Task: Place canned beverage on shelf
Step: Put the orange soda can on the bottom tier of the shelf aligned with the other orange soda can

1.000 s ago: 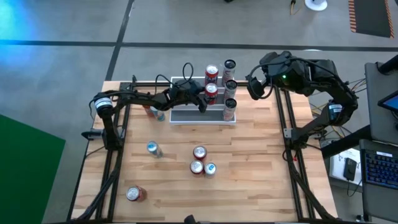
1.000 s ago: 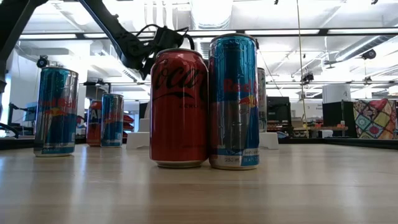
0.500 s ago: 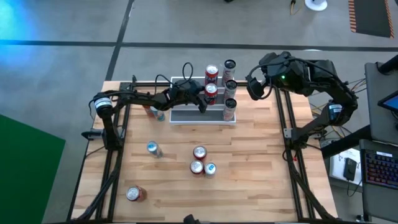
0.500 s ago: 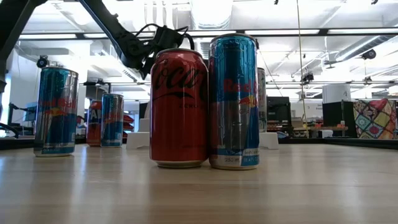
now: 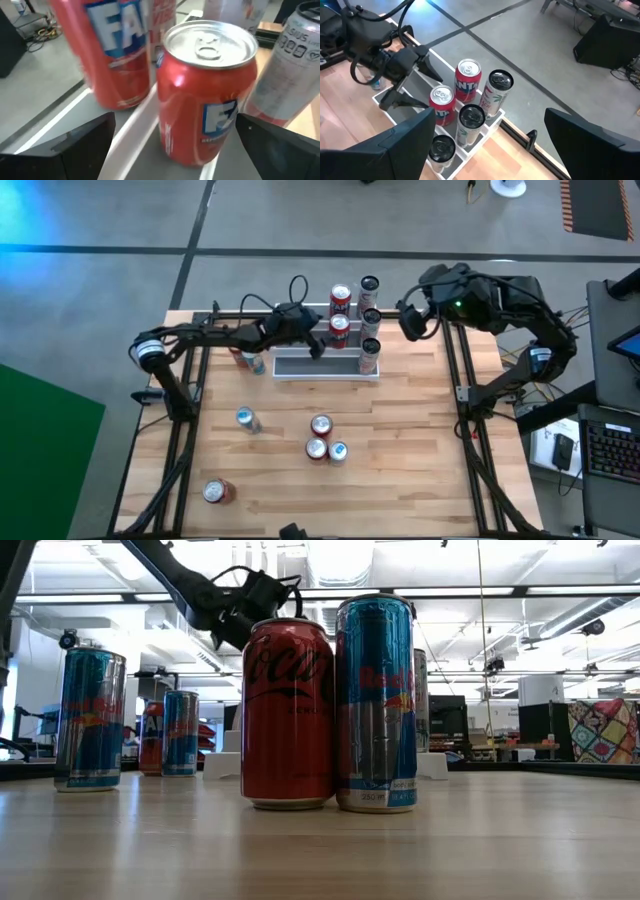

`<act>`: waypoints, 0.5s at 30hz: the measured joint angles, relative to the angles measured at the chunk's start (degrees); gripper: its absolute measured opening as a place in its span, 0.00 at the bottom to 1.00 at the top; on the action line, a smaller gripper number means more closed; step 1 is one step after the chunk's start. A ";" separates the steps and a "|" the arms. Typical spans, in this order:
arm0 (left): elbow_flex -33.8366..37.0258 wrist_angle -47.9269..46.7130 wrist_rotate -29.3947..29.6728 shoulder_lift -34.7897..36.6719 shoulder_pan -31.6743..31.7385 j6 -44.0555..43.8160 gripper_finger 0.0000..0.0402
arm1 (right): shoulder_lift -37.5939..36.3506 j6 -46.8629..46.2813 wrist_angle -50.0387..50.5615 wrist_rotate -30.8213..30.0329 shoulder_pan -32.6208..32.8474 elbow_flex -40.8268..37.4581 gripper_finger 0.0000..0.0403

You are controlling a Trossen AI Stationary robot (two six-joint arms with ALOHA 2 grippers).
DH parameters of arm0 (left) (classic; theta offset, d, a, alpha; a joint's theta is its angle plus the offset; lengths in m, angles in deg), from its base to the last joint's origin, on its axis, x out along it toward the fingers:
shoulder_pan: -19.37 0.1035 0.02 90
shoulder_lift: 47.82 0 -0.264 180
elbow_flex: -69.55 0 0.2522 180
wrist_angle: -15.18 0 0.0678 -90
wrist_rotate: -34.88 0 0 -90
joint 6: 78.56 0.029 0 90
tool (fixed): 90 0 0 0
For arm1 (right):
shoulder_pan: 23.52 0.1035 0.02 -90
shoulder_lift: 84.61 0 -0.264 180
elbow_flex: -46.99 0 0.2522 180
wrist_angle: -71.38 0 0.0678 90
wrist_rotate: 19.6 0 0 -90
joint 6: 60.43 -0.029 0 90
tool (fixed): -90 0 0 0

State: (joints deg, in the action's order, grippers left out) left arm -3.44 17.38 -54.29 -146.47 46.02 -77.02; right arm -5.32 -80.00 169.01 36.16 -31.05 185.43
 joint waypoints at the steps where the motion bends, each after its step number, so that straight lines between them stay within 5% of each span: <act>1: 0.07 -1.07 -0.03 0.48 0.31 -0.04 0.99 | -0.04 0.00 -0.01 0.00 0.00 0.00 0.90; 8: 3.12 -7.68 0.19 6.66 1.17 -0.52 0.99 | -1.26 -1.90 -0.45 2.81 0.03 -3.48 0.90; 15: 5.73 -14.89 2.42 18.21 0.00 -2.68 0.99 | -5.75 -2.12 -12.17 7.31 2.70 -17.19 0.90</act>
State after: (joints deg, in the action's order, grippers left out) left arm 2.29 2.48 -51.86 -128.26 46.02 -79.70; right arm -11.07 -82.12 156.84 43.47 -28.35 168.25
